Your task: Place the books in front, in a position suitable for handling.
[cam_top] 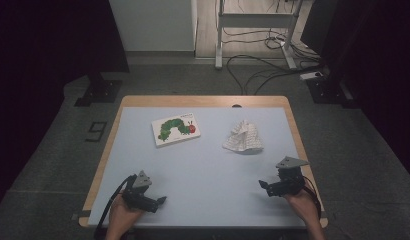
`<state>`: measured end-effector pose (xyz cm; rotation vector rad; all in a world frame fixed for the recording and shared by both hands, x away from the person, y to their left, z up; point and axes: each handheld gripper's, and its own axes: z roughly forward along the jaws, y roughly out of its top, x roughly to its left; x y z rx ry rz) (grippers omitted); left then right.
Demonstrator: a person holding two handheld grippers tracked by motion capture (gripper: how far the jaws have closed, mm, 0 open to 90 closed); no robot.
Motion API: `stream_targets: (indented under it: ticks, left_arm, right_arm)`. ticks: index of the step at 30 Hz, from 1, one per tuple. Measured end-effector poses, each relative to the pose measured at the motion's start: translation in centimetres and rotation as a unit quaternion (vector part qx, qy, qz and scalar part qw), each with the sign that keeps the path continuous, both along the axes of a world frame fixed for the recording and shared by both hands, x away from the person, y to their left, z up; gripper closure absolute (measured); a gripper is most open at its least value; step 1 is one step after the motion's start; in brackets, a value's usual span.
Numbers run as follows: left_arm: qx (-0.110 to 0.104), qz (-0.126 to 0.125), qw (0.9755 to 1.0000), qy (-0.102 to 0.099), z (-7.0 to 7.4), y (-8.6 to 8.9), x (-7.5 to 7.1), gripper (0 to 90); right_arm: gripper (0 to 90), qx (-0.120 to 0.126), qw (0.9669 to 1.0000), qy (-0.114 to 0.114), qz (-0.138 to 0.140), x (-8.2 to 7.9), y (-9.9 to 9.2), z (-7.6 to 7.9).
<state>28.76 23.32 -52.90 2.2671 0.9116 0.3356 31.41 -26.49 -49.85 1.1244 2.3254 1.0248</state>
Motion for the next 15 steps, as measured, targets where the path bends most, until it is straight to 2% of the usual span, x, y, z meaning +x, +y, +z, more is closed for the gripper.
stream_targets:
  ticks: [9, 15]
  left_arm:
    - [0.0, 0.0, 1.0, 0.0, 0.0, 0.0, 0.0, 0.5]
    - [0.0, 0.0, 1.0, 0.0, 0.0, 0.0, 0.0, 0.5]
  right_arm:
    - [0.0, -0.002, 0.9999, -0.016, 0.004, 1.0, 0.2, 0.9]
    - [0.0, -0.001, 0.9999, -0.012, 0.002, 2.2, 0.8, 1.5]
